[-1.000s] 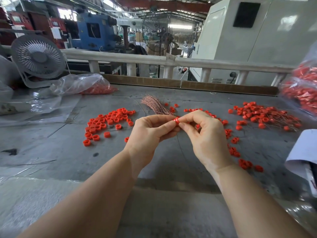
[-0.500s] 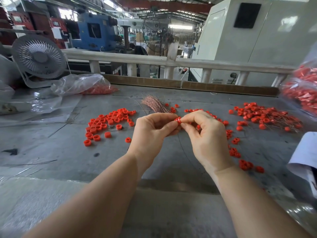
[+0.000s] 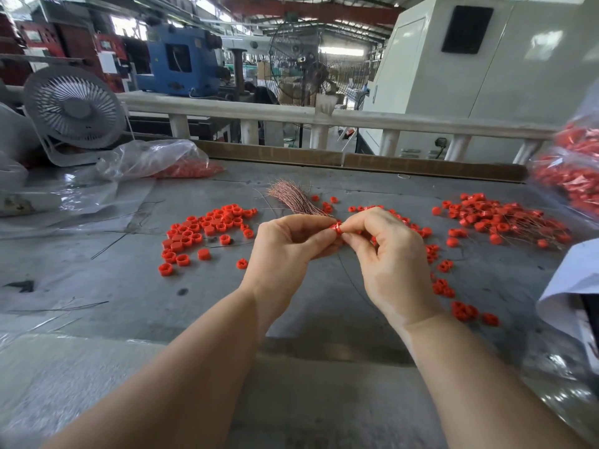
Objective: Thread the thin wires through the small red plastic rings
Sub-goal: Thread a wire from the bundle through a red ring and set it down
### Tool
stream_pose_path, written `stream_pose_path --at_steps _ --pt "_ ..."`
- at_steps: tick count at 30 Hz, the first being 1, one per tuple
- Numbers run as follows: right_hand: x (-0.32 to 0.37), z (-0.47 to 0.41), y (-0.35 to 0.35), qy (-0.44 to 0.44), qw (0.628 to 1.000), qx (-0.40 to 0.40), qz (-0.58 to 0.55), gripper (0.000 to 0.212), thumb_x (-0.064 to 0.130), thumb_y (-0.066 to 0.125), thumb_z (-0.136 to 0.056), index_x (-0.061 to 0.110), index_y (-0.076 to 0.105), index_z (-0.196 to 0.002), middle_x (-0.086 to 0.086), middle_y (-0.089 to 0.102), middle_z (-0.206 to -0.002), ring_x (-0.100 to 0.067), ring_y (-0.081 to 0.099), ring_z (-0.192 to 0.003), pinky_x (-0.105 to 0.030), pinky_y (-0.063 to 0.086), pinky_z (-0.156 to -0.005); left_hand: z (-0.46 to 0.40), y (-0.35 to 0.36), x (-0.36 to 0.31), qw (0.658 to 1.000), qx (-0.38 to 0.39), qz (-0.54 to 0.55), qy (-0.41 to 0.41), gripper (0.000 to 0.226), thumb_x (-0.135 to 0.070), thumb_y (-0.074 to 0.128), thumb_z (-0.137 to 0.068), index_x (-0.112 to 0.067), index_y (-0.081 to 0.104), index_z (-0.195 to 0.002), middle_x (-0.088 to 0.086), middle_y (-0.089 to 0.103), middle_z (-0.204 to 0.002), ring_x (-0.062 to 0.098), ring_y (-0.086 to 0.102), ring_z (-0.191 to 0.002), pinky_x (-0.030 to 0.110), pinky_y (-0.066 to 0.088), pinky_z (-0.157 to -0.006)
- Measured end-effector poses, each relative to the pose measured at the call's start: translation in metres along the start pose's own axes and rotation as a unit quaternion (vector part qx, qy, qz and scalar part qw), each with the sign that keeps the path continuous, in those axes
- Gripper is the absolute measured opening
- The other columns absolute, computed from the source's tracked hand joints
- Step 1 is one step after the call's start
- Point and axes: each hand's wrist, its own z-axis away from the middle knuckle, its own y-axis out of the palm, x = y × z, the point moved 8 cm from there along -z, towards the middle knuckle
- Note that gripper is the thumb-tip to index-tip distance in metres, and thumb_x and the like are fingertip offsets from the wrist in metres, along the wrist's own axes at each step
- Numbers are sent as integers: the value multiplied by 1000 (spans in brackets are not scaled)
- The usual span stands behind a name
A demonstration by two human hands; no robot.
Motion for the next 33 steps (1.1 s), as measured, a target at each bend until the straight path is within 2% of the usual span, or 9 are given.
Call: stream_pose_path --at_steps 7,12,16,18,20,24,28,33 --pt "2 0 1 5 1000 15 3 5 -2 63 -78 1 67 -77 -7 65 -76 -25 60 -74 -37 50 -68 0 -2 3 1000 -2 -2 -18 13 9 61 -80 0 67 -86 2 72 -69 11 68 -67 18 56 -68" --pt "5 0 3 0 999 33 24 6 -1 62 -80 1 67 -79 -8 64 -79 -29 60 -77 -44 50 -70 0 -2 6 999 -2 10 -37 18 9 59 -82 -6 68 -81 2 72 -68 10 68 -65 18 55 -65" --pt "8 1 5 4 998 43 47 7 5 60 -82 4 66 -82 -5 63 -81 -24 59 -76 -38 50 -69 1 -5 10 998 -8 -1 -65 14 4 60 -83 -8 69 -83 2 71 -67 8 67 -63 17 55 -61" --pt "9 2 6 8 997 51 50 4 9 65 -79 7 66 -82 -1 61 -80 -15 53 -72 -30 48 -67 0 -7 13 996 -14 -1 -83 12 1 62 -82 -8 70 -83 4 72 -71 10 66 -65 20 55 -62" --pt "11 3 6 13 996 55 63 11 12 72 -74 8 65 -82 1 59 -79 -11 49 -71 -25 44 -66 0 -8 15 995 -21 4 -97 11 0 63 -81 -8 71 -82 6 72 -73 12 65 -67 24 55 -66" --pt "11 4 5 16 993 43 108 16 11 77 -70 6 64 -78 -5 62 -75 -22 56 -69 -28 44 -62 2 -6 17 993 -19 -9 -116 9 -1 64 -81 -8 71 -80 6 71 -73 9 64 -63 19 54 -59" --pt "10 4 3 19 994 27 103 11 6 75 -73 4 64 -74 -8 63 -72 -24 59 -66 -30 48 -61 3 -4 17 991 -6 -8 -132 15 -7 60 -86 -9 71 -75 3 69 -68 8 65 -61 17 51 -54" --pt "3 3 4 41 995 32 88 8 5 73 -76 4 65 -75 -8 64 -73 -23 58 -65 -29 47 -61 4 0 15 991 16 -6 -134 24 -15 50 -93 -10 72 -84 4 73 -75 14 70 -72 19 52 -56"
